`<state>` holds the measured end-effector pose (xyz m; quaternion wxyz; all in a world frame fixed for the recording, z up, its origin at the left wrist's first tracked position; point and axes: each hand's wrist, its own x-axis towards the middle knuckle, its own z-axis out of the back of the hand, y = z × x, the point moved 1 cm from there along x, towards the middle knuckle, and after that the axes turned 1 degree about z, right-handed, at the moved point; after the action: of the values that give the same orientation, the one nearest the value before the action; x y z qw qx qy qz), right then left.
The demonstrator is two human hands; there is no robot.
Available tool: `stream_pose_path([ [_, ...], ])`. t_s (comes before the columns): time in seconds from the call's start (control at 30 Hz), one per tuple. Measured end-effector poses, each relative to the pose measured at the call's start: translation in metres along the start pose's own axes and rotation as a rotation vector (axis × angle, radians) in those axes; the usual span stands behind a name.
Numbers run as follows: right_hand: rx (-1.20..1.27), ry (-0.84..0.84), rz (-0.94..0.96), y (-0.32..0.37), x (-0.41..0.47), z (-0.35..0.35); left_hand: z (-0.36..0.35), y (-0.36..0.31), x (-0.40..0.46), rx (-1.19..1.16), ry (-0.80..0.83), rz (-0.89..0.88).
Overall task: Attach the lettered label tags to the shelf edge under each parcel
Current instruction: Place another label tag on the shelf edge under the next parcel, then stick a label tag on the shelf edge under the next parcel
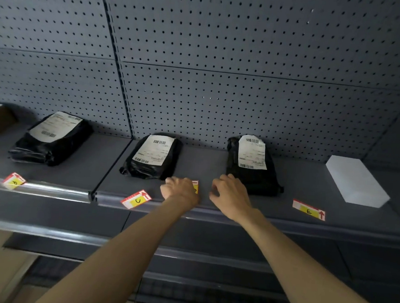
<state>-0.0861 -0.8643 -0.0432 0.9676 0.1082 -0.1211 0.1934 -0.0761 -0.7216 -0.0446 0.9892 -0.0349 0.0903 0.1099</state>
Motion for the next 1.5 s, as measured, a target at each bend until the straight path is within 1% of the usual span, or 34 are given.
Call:
stream_pose_path([
  [0.1, 0.021, -0.007, 0.023, -0.004, 0.001, -0.005, -0.003, -0.002, 0.001, -0.04, 0.021, 0.055],
  [0.23, 0.05, 0.001, 0.017, -0.009, 0.001, -0.008, -0.002, -0.005, 0.003, -0.166, 0.049, 0.081],
  [0.33, 0.086, -0.005, 0.001, -0.011, 0.0, -0.008, 0.0, -0.004, 0.005, -0.248, 0.02, 0.083],
  [0.5, 0.216, 0.019, -0.082, -0.02, -0.001, 0.001, 0.009, 0.006, -0.002, -0.402, -0.077, -0.082],
  [0.6, 0.349, 0.009, -0.133, -0.027, -0.009, 0.014, 0.018, 0.008, -0.011, -0.546, -0.075, -0.232],
  [0.7, 0.434, -0.004, -0.175, -0.034, -0.022, 0.028, 0.025, 0.001, -0.024, -0.595, -0.068, -0.36],
  [0.83, 0.546, -0.059, -0.273, -0.047, -0.053, 0.046, 0.022, -0.022, -0.043, -0.579, -0.025, -0.497],
  [0.97, 0.576, -0.089, -0.29, -0.063, -0.087, 0.063, 0.013, -0.05, -0.064, -0.565, -0.025, -0.574],
  [1.1, 0.552, -0.089, -0.343, -0.085, -0.107, 0.069, -0.001, -0.07, -0.078, -0.51, -0.05, -0.57],
  [1.23, 0.528, -0.093, -0.348, -0.101, -0.118, 0.063, -0.022, -0.077, -0.085, -0.347, -0.08, -0.551],
  [1.33, 0.518, -0.099, -0.353, -0.108, -0.123, 0.054, -0.038, -0.077, -0.09, -0.265, -0.166, -0.532],
  [1.5, 0.527, -0.114, -0.332, -0.109, -0.123, 0.043, -0.053, -0.076, -0.09, -0.201, -0.253, -0.588],
])
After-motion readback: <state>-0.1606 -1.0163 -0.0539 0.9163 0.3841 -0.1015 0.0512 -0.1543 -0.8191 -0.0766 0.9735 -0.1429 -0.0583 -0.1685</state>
